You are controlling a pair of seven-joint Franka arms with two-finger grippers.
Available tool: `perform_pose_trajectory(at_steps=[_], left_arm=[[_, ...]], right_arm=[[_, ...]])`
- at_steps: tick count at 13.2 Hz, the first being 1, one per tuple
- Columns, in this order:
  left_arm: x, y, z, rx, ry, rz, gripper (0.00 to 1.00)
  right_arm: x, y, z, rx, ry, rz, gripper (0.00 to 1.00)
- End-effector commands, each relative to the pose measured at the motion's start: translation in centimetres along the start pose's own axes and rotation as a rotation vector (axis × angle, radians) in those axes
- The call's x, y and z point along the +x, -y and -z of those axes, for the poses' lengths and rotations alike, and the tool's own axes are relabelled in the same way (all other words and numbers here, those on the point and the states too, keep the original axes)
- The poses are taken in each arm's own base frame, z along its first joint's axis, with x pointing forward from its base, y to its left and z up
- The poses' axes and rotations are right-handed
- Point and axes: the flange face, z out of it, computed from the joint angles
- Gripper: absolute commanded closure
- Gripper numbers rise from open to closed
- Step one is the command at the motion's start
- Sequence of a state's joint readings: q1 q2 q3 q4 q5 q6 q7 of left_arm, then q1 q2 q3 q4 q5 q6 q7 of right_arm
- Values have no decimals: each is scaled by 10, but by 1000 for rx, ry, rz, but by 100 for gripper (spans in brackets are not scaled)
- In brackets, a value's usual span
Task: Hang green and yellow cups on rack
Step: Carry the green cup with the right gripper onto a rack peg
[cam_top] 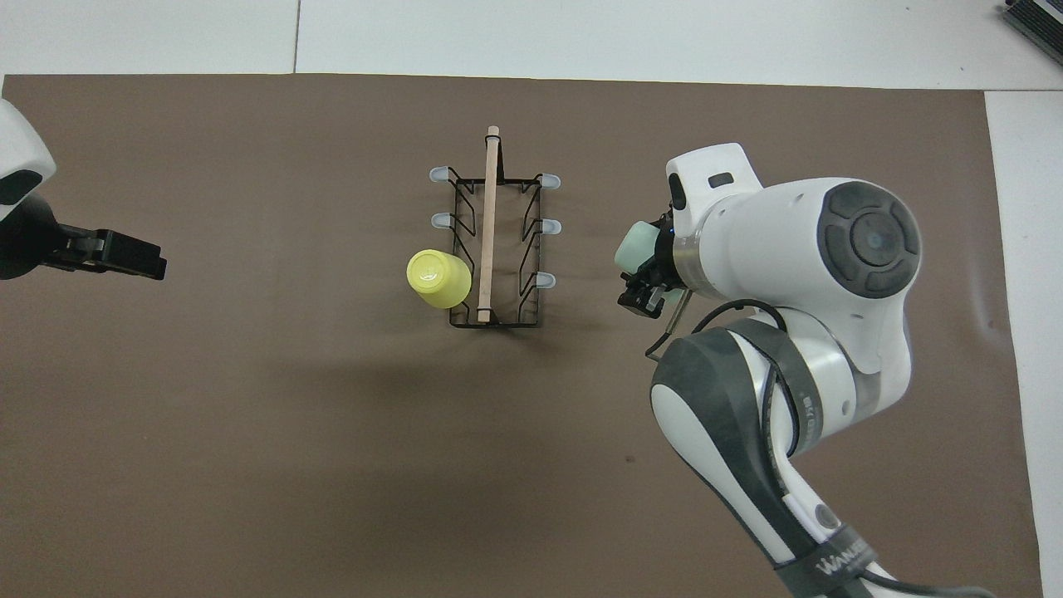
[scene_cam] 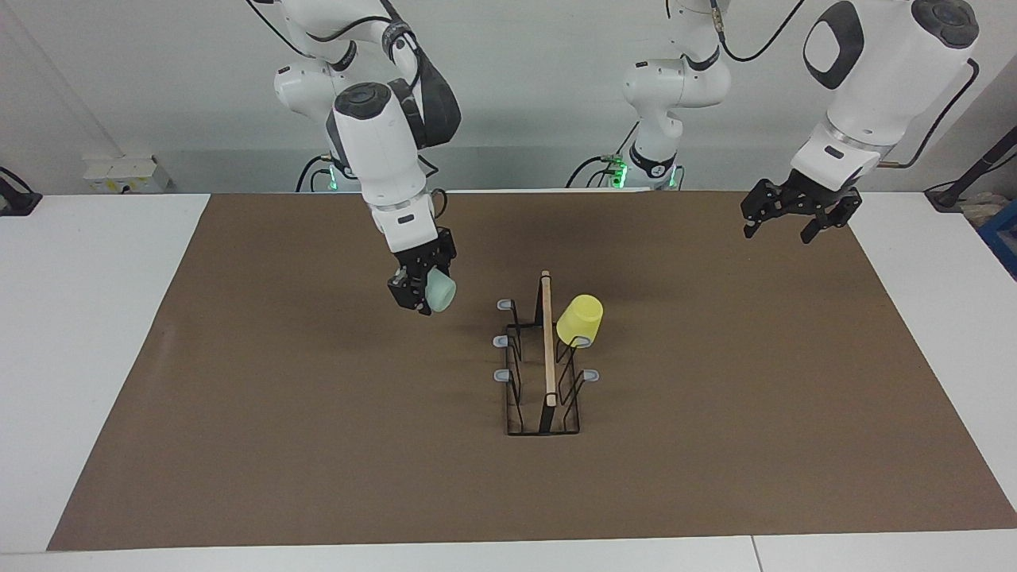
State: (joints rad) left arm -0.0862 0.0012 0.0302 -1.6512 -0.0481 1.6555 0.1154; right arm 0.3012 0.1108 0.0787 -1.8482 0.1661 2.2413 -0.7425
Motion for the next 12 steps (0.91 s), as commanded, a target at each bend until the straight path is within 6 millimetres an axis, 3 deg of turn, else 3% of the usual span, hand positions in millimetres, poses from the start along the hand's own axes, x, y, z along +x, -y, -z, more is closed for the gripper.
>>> perform_pose_trajectory(at_steps=[1,6,10,12], left_arm=[[-6,4,3,-7,-6,1,0],[-5,4,3,-7,-8,2,0],[-6,4,4,-7,-9,2,0],[-6,4,4,-7,-9,2,0]], right_arm=[[-4,-14,14,23,-158,-45,100],[-5,-29,25,121,-574,-111,100],[-11,-26,25,76,-800,-164,100],[-24,-18,10,66,-881,-162,100]])
